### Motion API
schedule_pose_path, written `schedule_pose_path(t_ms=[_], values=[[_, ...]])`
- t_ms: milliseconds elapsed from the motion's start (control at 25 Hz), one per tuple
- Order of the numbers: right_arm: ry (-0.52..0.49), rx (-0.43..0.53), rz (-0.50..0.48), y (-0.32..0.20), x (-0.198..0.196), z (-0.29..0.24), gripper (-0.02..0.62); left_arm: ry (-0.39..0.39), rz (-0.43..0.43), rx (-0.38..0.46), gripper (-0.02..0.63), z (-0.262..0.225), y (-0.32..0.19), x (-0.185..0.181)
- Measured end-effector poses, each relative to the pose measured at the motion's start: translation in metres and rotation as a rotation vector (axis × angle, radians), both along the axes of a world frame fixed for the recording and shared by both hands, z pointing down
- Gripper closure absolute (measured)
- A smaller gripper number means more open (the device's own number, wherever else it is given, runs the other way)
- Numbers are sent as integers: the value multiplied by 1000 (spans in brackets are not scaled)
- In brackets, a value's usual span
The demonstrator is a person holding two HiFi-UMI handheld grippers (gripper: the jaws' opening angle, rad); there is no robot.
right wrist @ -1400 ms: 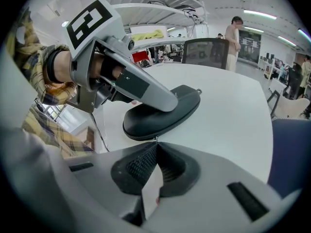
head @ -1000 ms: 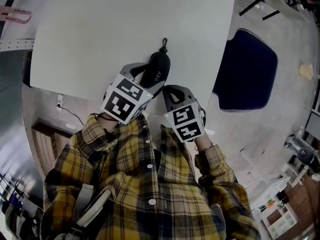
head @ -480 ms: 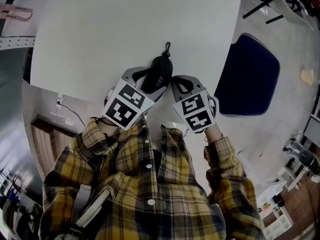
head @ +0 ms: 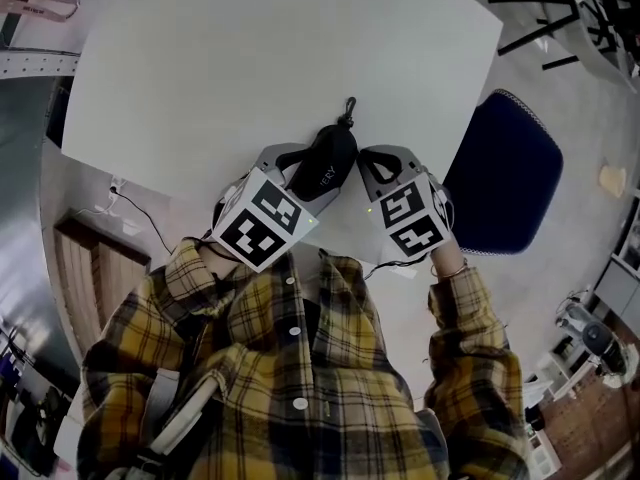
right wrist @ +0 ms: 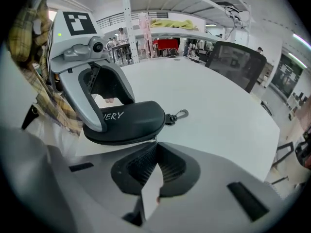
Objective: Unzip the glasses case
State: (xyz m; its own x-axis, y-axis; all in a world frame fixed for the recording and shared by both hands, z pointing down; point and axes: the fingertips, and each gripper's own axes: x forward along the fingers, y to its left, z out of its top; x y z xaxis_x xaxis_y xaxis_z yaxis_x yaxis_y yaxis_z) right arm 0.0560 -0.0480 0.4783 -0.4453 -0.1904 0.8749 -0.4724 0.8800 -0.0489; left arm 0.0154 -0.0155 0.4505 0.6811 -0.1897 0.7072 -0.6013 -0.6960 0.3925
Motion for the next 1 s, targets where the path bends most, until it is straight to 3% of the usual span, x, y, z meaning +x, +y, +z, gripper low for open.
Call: schedule_pose_path(t_ms=[320, 1000], values=[[50, 25, -164, -21, -5, 0, 597, 1, 19, -6, 331, 0, -2, 0], [158, 124, -797, -43, -34, 2, 597, 1, 56, -42, 331, 1, -2, 2]])
